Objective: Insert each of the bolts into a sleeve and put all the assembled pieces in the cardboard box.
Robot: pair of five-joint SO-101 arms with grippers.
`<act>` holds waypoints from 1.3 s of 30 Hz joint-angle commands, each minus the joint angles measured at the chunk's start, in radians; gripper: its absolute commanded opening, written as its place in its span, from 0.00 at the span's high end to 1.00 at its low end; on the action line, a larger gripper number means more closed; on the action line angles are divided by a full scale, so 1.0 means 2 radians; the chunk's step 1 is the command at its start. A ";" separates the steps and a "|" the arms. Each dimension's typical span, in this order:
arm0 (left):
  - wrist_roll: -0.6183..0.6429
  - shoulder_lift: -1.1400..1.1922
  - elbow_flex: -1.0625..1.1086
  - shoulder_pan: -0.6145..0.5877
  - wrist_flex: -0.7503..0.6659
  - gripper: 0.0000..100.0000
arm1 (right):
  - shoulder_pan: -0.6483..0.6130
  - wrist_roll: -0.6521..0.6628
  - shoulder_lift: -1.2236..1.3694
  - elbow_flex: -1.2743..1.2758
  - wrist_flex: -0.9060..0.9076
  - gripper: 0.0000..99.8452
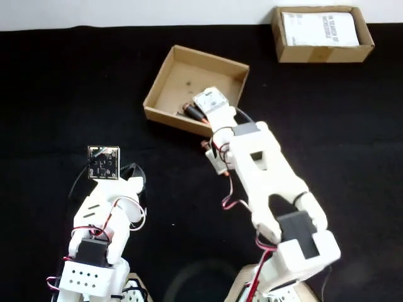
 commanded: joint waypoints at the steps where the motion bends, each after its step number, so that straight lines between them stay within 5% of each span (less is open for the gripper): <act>1: 0.002 0.003 0.011 -0.006 -0.008 0.99 | 0.007 0.004 0.036 -0.053 -0.007 0.87; 12: 0.002 0.003 0.011 -0.006 -0.008 0.99 | 0.015 0.002 0.183 -0.161 -0.006 0.87; 16: 0.002 0.003 0.011 -0.006 -0.008 0.99 | 0.025 0.001 0.229 -0.178 -0.006 1.00; 20: 0.002 0.003 0.011 -0.005 -0.008 0.99 | 0.030 -0.008 0.231 -0.201 0.031 0.99; 31: 0.002 0.003 0.011 -0.004 -0.008 0.99 | 0.028 -0.106 0.063 -0.381 0.274 0.99; 39: 0.004 0.003 0.011 0.010 0.021 0.99 | -0.004 -0.173 -0.080 -0.341 0.398 0.99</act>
